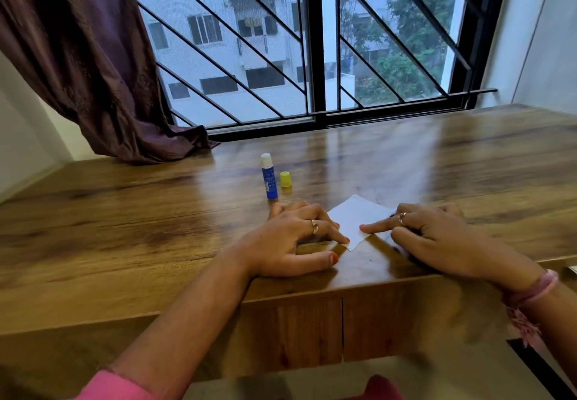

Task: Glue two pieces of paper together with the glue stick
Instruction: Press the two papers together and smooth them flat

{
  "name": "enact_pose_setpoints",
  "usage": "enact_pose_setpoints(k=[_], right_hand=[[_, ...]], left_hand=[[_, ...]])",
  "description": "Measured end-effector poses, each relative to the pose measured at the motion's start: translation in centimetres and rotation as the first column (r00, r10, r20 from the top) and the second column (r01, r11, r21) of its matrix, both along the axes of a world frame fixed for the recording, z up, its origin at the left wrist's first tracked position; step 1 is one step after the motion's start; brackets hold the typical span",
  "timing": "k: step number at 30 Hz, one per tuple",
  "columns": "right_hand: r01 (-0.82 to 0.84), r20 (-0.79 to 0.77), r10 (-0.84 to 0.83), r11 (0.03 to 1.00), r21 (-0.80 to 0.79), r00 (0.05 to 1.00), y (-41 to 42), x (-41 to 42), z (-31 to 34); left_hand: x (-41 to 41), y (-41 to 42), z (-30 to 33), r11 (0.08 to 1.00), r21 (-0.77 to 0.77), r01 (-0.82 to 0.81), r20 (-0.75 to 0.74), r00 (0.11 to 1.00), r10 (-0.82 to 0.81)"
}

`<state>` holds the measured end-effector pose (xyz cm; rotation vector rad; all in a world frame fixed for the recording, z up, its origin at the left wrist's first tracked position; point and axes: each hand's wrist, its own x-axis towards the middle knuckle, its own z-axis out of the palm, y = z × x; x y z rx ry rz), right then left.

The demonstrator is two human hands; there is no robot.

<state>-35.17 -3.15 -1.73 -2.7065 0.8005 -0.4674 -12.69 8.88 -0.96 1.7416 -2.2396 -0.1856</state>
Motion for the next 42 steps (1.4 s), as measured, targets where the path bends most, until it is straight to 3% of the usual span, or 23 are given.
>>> enact_pose_setpoints(k=[8,17,23,30,33,38,40,42], right_hand=[[0.134,0.004,-0.134,0.991,-0.01,0.991,-2.4,-0.8,0.3],[0.132,0.002,-0.132,0.991,-0.016,0.991,-1.7,-1.0,0.3],[0.042,0.032,-0.043,0.998,0.045,0.999,0.6,-0.9,0.4],[-0.176,0.078,0.166,0.972,0.158,0.983,2.1,-0.6,0.4],[-0.198,0.232,0.155,0.964,0.177,0.96,0.8,-1.0,0.7],[-0.161,0.169,0.144,0.983,0.09,0.975,-0.6,-1.0,-0.1],[-0.167,0.138,0.154,0.982,0.084,0.978,-0.5,-1.1,-0.3],[-0.177,0.111,0.169,0.982,0.063,0.979,-0.2,-1.1,-0.4]], left_hand=[[-0.1,0.1,0.1,1.0,-0.005,-0.005,-0.009,1.0,0.005],[0.3,-0.4,-0.2,0.988,-0.118,-0.103,0.015,0.994,0.105],[1.3,-0.9,-0.8,0.957,-0.168,-0.238,0.051,0.967,0.249],[2.4,-1.5,-1.8,0.932,-0.108,-0.346,0.091,0.93,0.356],[2.5,-1.6,-1.9,0.935,-0.1,-0.34,0.107,0.931,0.35],[2.1,-1.4,-1.5,0.927,-0.201,-0.317,0.113,0.932,0.343],[1.5,-1.1,-1.0,0.938,-0.286,-0.195,0.045,0.975,0.216],[0.5,-0.6,-0.4,0.966,-0.256,-0.027,-0.026,0.999,0.021]])
